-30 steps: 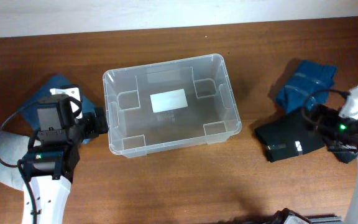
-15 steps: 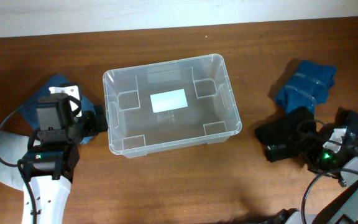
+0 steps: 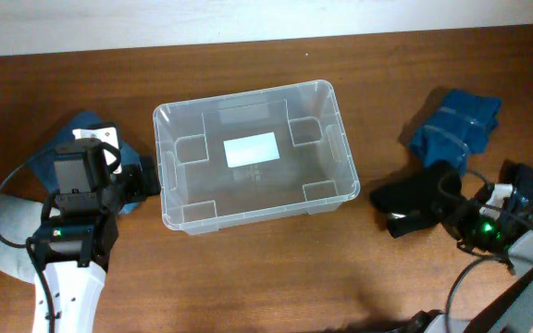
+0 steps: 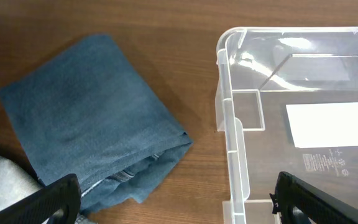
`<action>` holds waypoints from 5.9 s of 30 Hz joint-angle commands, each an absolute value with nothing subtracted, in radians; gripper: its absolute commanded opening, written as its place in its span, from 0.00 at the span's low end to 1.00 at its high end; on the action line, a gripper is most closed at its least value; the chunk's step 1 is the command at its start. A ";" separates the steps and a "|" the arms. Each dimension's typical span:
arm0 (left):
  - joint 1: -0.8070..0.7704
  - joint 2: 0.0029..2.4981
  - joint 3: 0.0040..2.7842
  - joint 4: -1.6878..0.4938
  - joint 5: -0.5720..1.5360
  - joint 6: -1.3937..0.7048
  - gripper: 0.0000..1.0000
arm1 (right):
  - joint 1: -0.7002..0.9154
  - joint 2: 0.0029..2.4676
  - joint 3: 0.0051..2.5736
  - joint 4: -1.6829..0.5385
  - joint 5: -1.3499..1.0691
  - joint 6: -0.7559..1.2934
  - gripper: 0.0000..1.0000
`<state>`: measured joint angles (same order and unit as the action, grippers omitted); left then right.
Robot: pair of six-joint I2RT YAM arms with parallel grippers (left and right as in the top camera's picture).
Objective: Pack container
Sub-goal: 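Reach the right gripper to the folded black clothes and grasp them, then lift the black clothes and lower them into the bin's left side, then grasp the folded dark-blue clothes with the right gripper, then carry the dark-blue clothes into the bin beside the black ones, then grasp the remaining black clothes on the right with the right gripper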
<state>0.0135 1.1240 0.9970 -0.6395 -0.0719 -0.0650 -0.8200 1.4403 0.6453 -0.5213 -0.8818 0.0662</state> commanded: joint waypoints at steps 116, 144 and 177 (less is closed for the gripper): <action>0.376 1.245 1.020 -0.712 -0.127 -0.142 1.00 | 0.298 1.931 1.548 -0.890 -0.458 -0.070 0.98; 0.376 1.245 1.020 -0.708 -0.127 -0.142 0.99 | -1.013 1.686 1.271 -0.865 -0.226 0.185 0.99; 0.376 1.245 1.020 -0.713 -0.127 -0.142 0.99 | -0.165 1.446 1.526 -0.925 -0.704 -0.092 0.04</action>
